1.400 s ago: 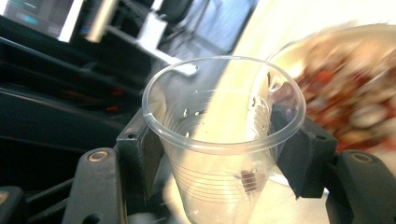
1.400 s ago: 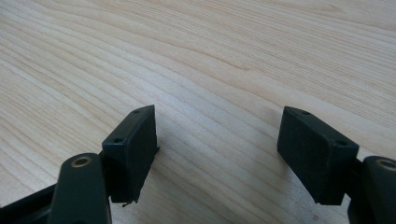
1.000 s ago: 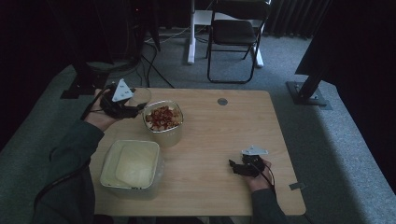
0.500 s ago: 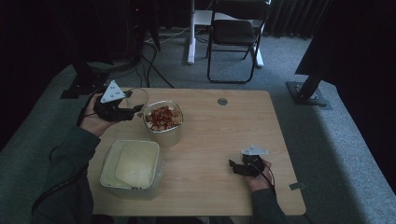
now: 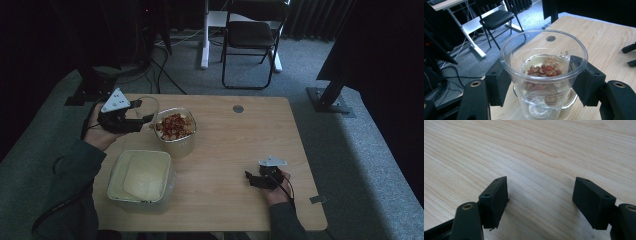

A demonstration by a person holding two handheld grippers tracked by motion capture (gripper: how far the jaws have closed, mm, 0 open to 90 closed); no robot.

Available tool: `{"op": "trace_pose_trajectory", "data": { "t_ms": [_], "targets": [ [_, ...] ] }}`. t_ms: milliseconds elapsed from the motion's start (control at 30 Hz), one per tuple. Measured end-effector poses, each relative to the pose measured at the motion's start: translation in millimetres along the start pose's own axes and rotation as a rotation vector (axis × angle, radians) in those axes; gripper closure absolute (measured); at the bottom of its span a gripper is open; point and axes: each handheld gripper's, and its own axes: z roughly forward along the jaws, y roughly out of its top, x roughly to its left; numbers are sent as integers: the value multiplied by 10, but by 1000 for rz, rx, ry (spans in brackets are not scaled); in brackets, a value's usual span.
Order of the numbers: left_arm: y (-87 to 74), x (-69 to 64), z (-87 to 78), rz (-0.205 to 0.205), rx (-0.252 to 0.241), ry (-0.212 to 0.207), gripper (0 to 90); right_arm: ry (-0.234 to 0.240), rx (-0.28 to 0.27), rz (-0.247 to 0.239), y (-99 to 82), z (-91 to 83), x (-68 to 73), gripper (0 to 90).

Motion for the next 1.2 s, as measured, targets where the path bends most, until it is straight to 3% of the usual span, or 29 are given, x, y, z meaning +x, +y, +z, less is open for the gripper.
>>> {"op": "trace_pose_trajectory", "data": {
  "t_ms": [267,900,1200],
  "targets": [
    [-9,-48,-69,-19,-11,-44,364,0,0,1,1,1,-1,280],
    [-87,-158,-200,-21,-16,-75,358,-1,1,0,2,1,-2,280],
    [-89,-212,-326,-45,-61,-183,347,-1,1,0,2,1,-2,280]
  ]
}}
